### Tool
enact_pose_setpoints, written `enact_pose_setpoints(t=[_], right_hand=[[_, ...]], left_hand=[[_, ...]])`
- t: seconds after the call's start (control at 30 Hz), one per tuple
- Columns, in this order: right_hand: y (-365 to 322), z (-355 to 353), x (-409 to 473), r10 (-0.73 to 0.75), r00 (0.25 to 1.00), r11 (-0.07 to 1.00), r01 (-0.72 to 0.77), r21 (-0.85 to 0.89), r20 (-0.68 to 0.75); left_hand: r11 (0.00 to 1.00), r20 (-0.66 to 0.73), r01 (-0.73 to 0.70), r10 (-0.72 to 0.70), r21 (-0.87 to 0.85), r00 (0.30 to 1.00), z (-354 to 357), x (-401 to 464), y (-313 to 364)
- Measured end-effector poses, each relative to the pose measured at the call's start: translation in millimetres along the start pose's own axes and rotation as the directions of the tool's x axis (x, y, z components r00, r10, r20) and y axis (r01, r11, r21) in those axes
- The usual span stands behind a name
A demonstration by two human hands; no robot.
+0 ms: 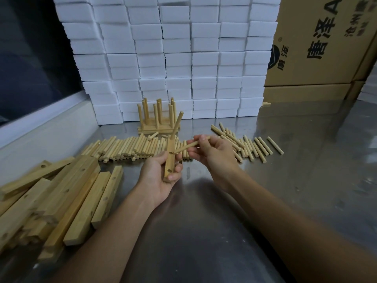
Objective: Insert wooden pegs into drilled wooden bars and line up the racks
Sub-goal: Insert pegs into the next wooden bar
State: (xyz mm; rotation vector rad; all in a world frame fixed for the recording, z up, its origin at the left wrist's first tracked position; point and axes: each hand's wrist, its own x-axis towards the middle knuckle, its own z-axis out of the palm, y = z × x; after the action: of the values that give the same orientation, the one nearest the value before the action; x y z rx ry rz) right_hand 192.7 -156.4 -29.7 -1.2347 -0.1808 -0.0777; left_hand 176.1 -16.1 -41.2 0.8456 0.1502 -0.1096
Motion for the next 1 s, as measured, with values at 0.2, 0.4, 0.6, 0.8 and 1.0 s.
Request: enact_pose_setpoints(t=[0.2,0.4,0.6,0.8,1.0], right_hand=[[0.9,4.3,-1.1,-0.008,0.999,0.999,0.009,-0.034,0.032],[-4.4,5.6,0.6,-0.207,0.974,0.909,0.224,-0.351,0.087],[-4.9,11.6,2.6,-0.367,0.918,0.717,0.38,-0.584,0.147],[-4.0,16.9,4.3,-0.424,0.9,0.712,0.4,-0.577,0.101],[2.2,17.8,5.8,-0.422,0.906,0.766,0.348,-0.541,-0.014]], left_hand=[[1.0,0.02,-0.011,0.011,0.02,1.0,0.5,-0.6,-0.4],[0.998,0.024,-0.02,0.019,0.057,1.0,0.2,-0.9,-1.5],[0.997,0.032,-0.03,0.028,0.074,0.999,-0.6,-0.6,-2.0],[0.995,0.044,-0.035,0.03,0.097,0.999,-0.7,0.2,-3.1],[0.994,0.035,-0.039,0.036,0.098,0.999,-2.0,1.0,-3.9]])
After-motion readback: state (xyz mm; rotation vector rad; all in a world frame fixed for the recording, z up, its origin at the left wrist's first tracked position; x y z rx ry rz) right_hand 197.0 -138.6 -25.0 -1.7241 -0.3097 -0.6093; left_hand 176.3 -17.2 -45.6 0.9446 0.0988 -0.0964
